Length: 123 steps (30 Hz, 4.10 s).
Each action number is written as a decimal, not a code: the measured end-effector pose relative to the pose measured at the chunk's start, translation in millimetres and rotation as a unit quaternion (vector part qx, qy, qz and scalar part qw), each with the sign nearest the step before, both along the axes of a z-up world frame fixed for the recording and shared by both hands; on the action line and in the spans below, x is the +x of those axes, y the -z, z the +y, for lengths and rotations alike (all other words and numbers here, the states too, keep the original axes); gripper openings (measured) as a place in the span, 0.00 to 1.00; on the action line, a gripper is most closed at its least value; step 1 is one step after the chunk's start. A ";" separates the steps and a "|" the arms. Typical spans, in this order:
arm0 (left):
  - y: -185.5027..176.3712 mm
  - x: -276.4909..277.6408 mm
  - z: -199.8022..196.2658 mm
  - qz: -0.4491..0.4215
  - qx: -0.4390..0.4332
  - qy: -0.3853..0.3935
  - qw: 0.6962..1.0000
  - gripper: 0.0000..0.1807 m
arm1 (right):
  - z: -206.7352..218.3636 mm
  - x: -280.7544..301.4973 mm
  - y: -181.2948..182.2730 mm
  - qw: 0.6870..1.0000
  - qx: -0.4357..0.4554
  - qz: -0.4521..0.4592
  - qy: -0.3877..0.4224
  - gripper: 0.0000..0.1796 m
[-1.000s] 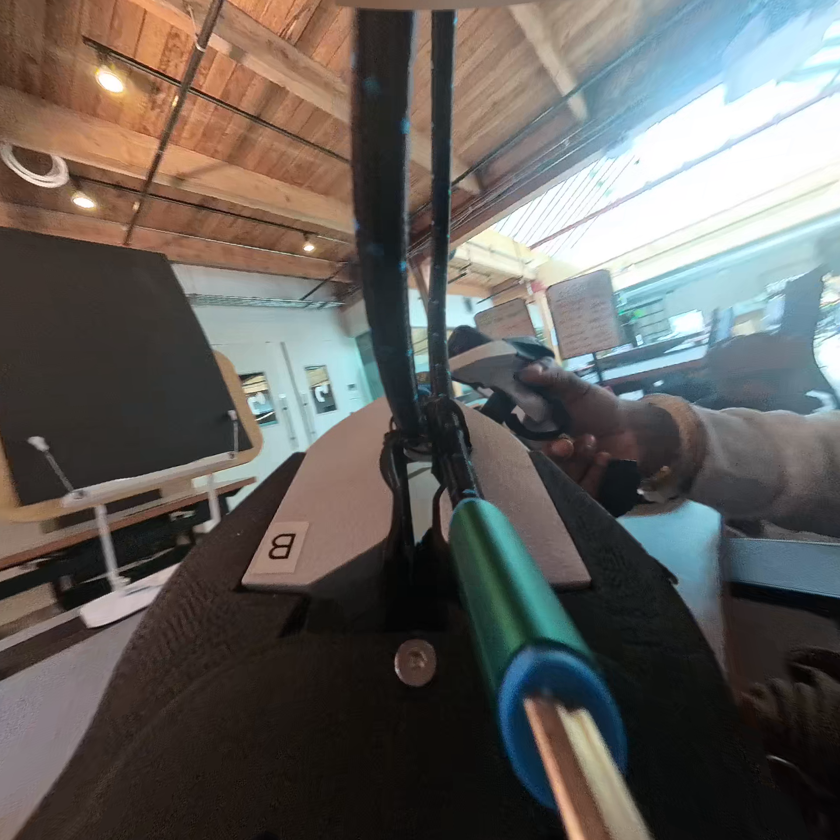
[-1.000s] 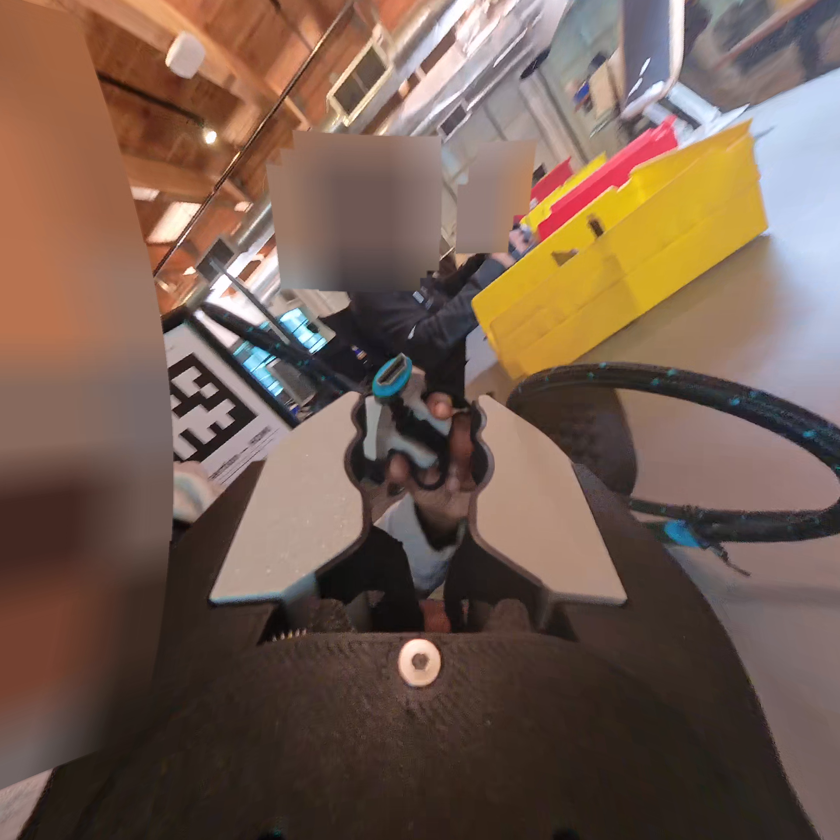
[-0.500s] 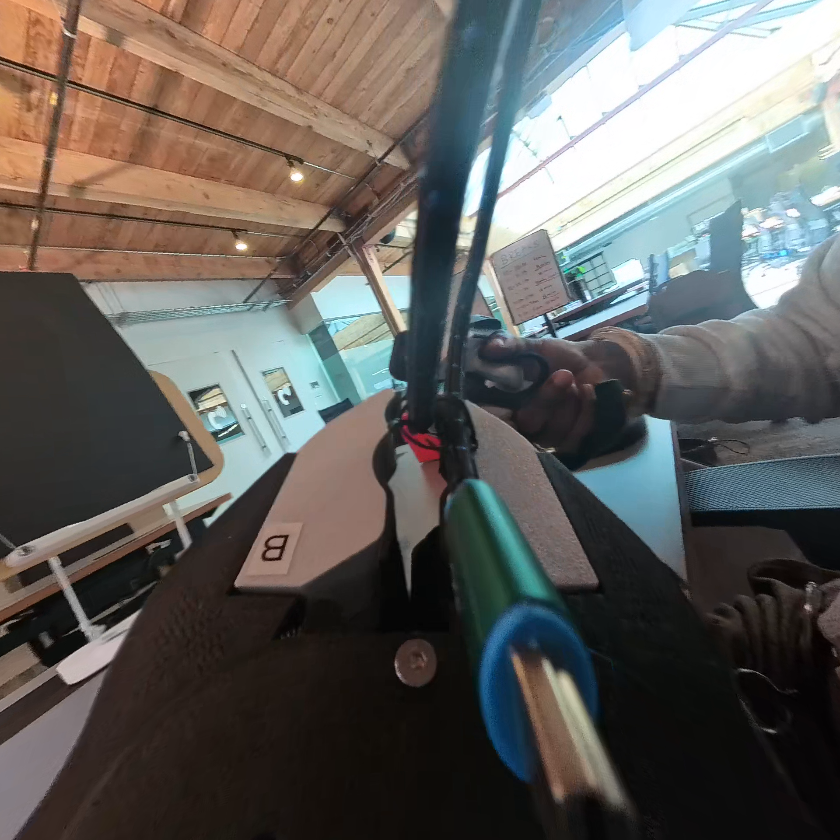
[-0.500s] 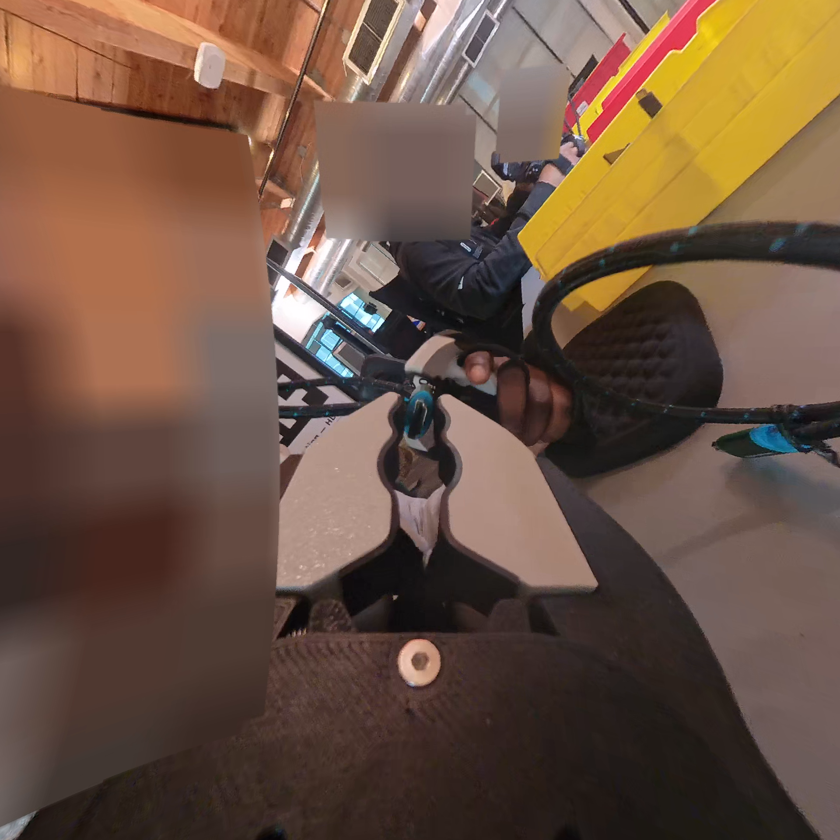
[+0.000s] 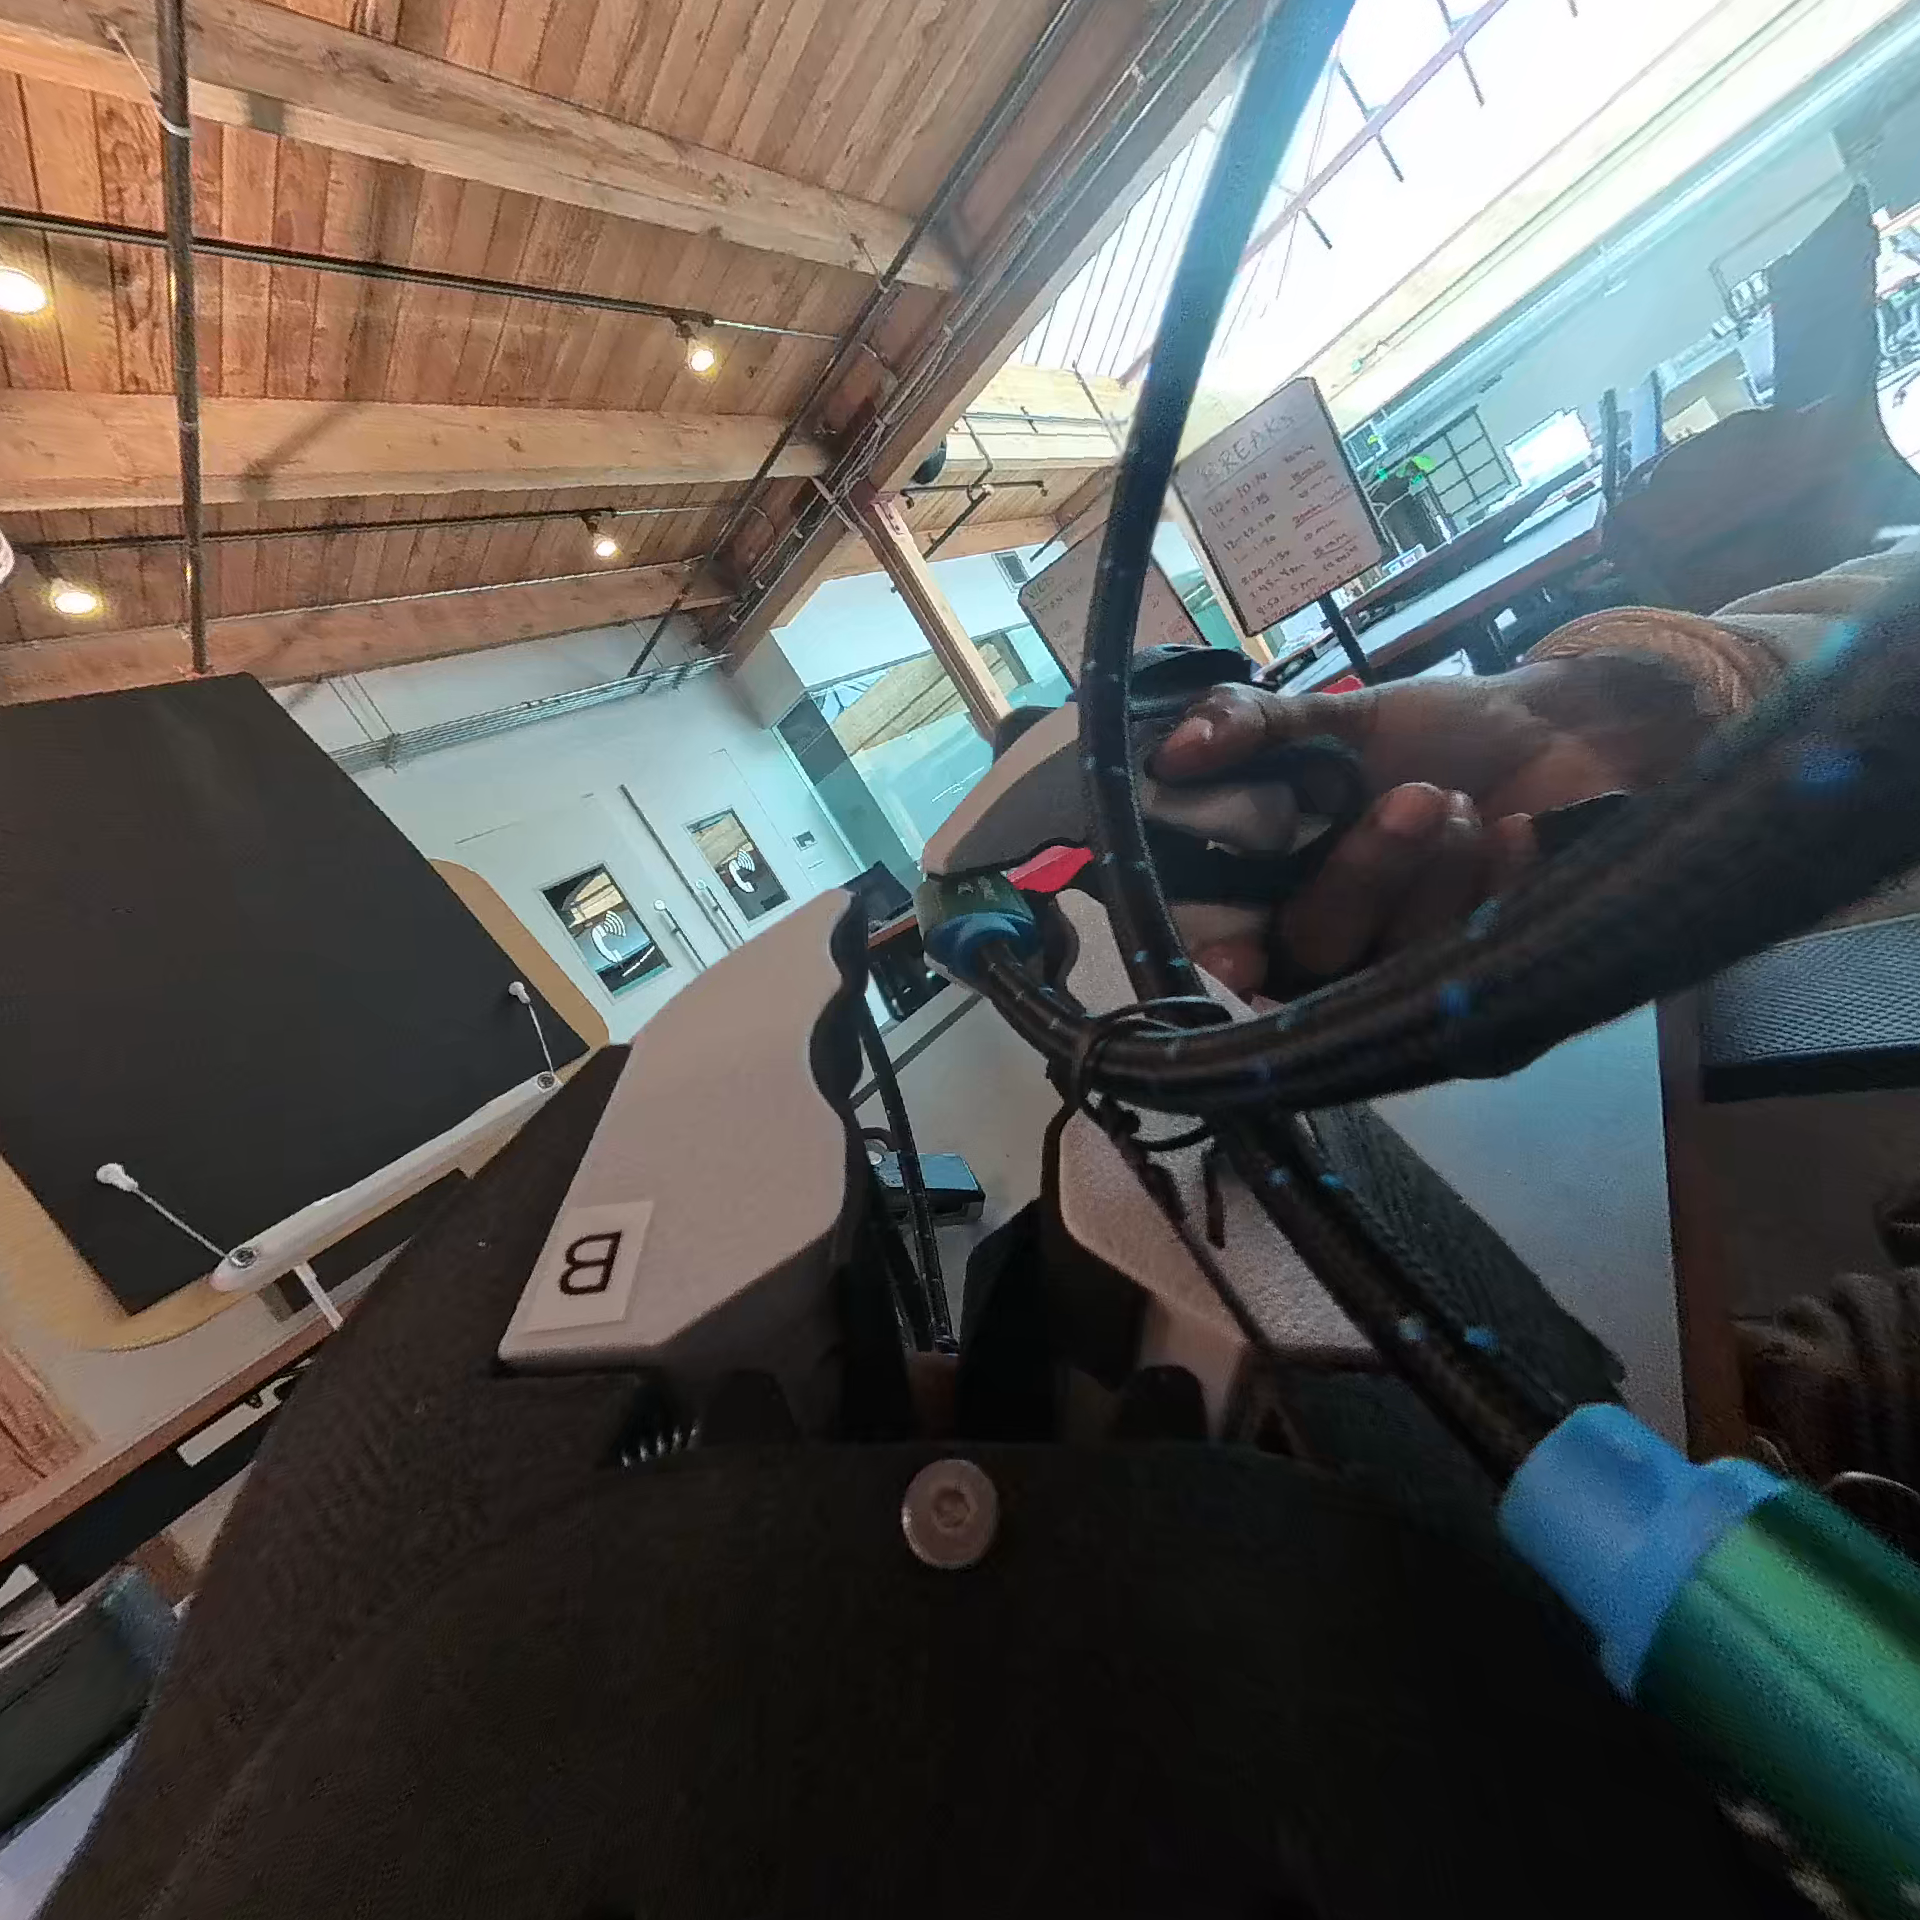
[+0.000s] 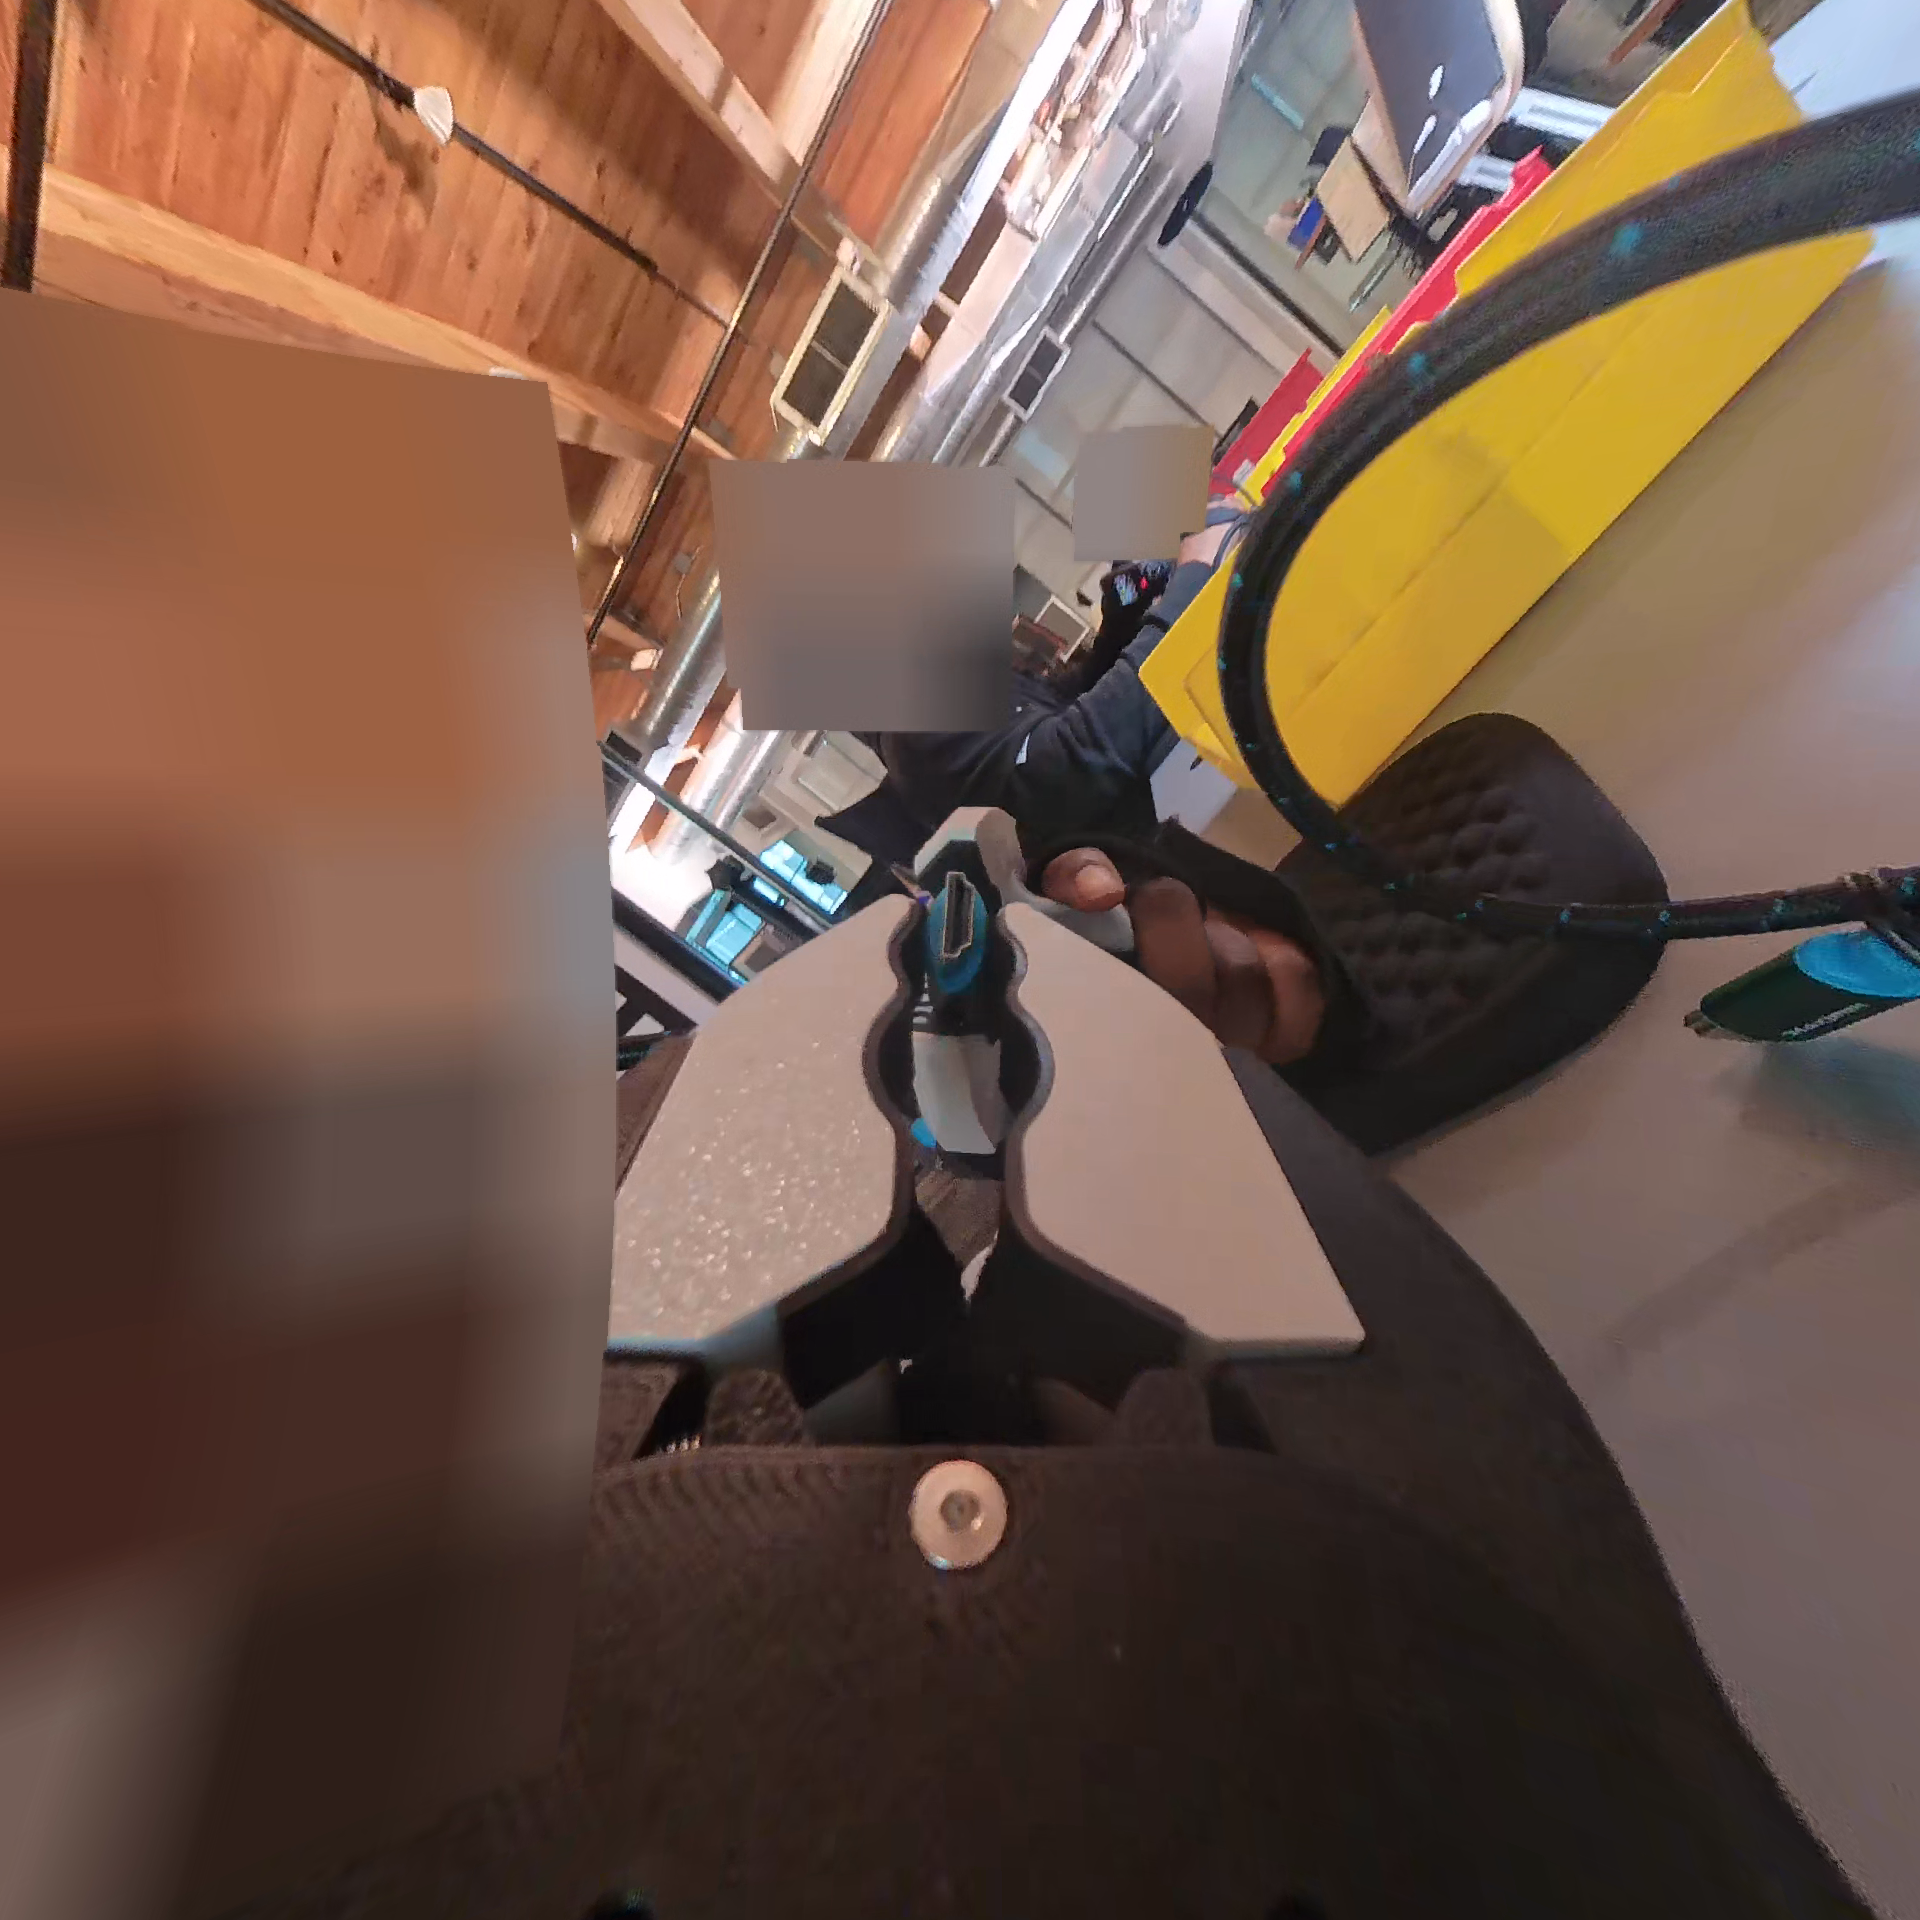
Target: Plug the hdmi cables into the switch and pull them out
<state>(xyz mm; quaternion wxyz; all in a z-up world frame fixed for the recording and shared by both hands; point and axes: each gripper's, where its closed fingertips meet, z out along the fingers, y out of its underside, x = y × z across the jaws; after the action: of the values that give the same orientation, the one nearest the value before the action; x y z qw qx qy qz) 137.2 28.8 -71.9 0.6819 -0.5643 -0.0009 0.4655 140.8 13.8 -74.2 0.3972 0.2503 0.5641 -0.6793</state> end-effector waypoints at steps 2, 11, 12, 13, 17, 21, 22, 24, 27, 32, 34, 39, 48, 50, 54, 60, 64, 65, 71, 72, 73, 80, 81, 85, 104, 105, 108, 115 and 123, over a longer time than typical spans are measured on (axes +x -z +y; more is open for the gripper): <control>1.8 -1.0 1.4 0.002 -0.008 -0.007 1.000 0.17 | 0.8 -1.1 1.2 1.000 -0.006 -0.006 0.012 0.06; 5.6 2.9 5.3 -0.025 -0.019 0.028 0.999 0.13 | 2.3 1.9 2.7 1.000 -0.015 0.005 0.010 0.06; 5.3 3.4 5.2 -0.029 -0.017 0.033 0.999 0.12 | 2.5 2.4 2.5 1.000 -0.018 0.012 0.011 0.06; 5.1 3.9 5.2 -0.032 -0.015 0.038 0.999 0.12 | 2.7 3.2 2.2 1.000 -0.021 0.020 0.013 0.06; 1.6 4.4 3.3 -0.032 -0.001 0.041 0.999 0.12 | 1.8 4.2 -2.0 0.998 -0.032 0.043 0.030 0.06; -2.6 6.6 -0.7 -0.038 0.020 0.054 0.998 0.12 | -1.6 6.1 -7.0 0.996 -0.054 0.045 0.058 0.06; -3.0 7.9 -1.2 -0.042 0.022 0.062 0.997 0.11 | -2.0 7.1 -7.5 0.996 -0.059 0.039 0.058 0.06; -2.8 8.5 -1.2 -0.049 0.024 0.071 0.996 0.11 | -2.2 7.9 -7.3 0.996 -0.058 0.035 0.055 0.06; -3.6 6.9 -2.7 -0.055 0.031 0.069 0.996 0.11 | -0.3 8.0 -5.7 0.995 -0.037 0.082 0.051 0.07; -18.6 9.6 -22.3 -0.077 0.110 0.110 0.985 0.11 | 26.4 -22.8 -5.5 0.933 0.071 0.338 0.101 0.34; -18.9 9.6 -22.9 -0.077 0.113 0.112 0.984 0.11 | 48.9 -55.7 -4.1 0.845 0.149 0.492 0.145 0.34; -12.8 10.1 -14.1 -0.073 0.080 0.104 0.989 0.12 | 108.7 -150.3 21.1 0.536 0.381 0.748 0.091 0.30; -11.4 9.8 -12.6 -0.079 0.077 0.111 0.988 0.12 | 104.7 -235.7 78.3 0.287 0.444 0.843 -0.103 0.29; -11.0 10.4 -12.0 -0.078 0.074 0.113 0.988 0.12 | 94.2 -243.8 81.0 0.279 0.439 0.844 -0.129 0.32; -11.5 11.0 -12.3 -0.077 0.076 0.115 0.987 0.12 | 76.9 -251.9 90.7 0.281 0.438 0.832 -0.191 0.39; -11.1 10.6 -12.0 -0.078 0.075 0.116 0.987 0.12 | 69.7 -255.9 125.3 0.293 0.457 0.794 -0.274 0.24; -11.2 11.1 -12.4 -0.081 0.076 0.121 0.986 0.12 | 65.9 -232.4 132.5 0.389 0.463 0.746 -0.278 0.20; -10.8 11.6 -11.8 -0.081 0.074 0.123 0.986 0.12 | 65.7 -226.9 130.6 0.419 0.468 0.730 -0.269 0.20; -5.0 -3.5 -11.1 -0.125 0.072 0.095 0.985 0.12 | 54.9 -172.0 92.6 0.635 0.403 0.636 -0.175 0.16; -3.6 -7.3 -10.8 -0.137 0.070 0.089 0.984 0.12 | 53.2 -161.9 84.4 0.662 0.384 0.623 -0.162 0.16; -1.9 -10.1 -9.6 -0.148 0.066 0.086 0.983 0.12 | 52.8 -153.5 78.1 0.679 0.367 0.617 -0.150 0.15; 3.5 -17.5 -7.7 -0.216 0.063 0.128 0.966 0.11 | 56.0 -109.0 61.8 0.686 0.292 0.660 -0.097 0.12; 3.7 -18.9 -8.2 -0.229 0.065 0.138 0.961 0.11 | 55.9 -100.8 61.6 0.689 0.286 0.658 -0.103 0.12; 13.4 -14.2 2.0 -0.250 0.015 0.167 0.953 0.12 | 55.7 -79.2 64.4 0.687 0.283 0.656 -0.135 0.12; 29.1 -22.2 10.8 -0.290 -0.035 0.139 0.946 0.12 | 66.9 -88.0 65.5 0.641 0.351 0.669 -0.135 0.12; 28.3 -21.8 10.4 -0.290 -0.032 0.142 0.946 0.11 | 66.2 -87.4 64.5 0.641 0.347 0.672 -0.132 0.12; 27.0 -18.5 10.3 -0.283 -0.031 0.151 0.947 0.11 | 63.5 -84.5 62.4 0.641 0.338 0.677 -0.130 0.12; 24.0 -14.3 9.0 -0.260 -0.027 0.152 0.953 0.11 | 53.1 -78.7 59.2 0.660 0.322 0.667 -0.124 0.13; 7.9 -31.9 -12.1 -0.276 0.080 0.137 0.948 0.22 | 40.4 -91.1 43.7 0.692 0.278 0.664 -0.056 0.14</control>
<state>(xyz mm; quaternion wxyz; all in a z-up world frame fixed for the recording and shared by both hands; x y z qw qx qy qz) 105.3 16.7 -79.8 0.7551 -0.6090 -0.1489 0.1917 49.6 54.2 -117.9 -0.1306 -0.1990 0.8569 -0.4572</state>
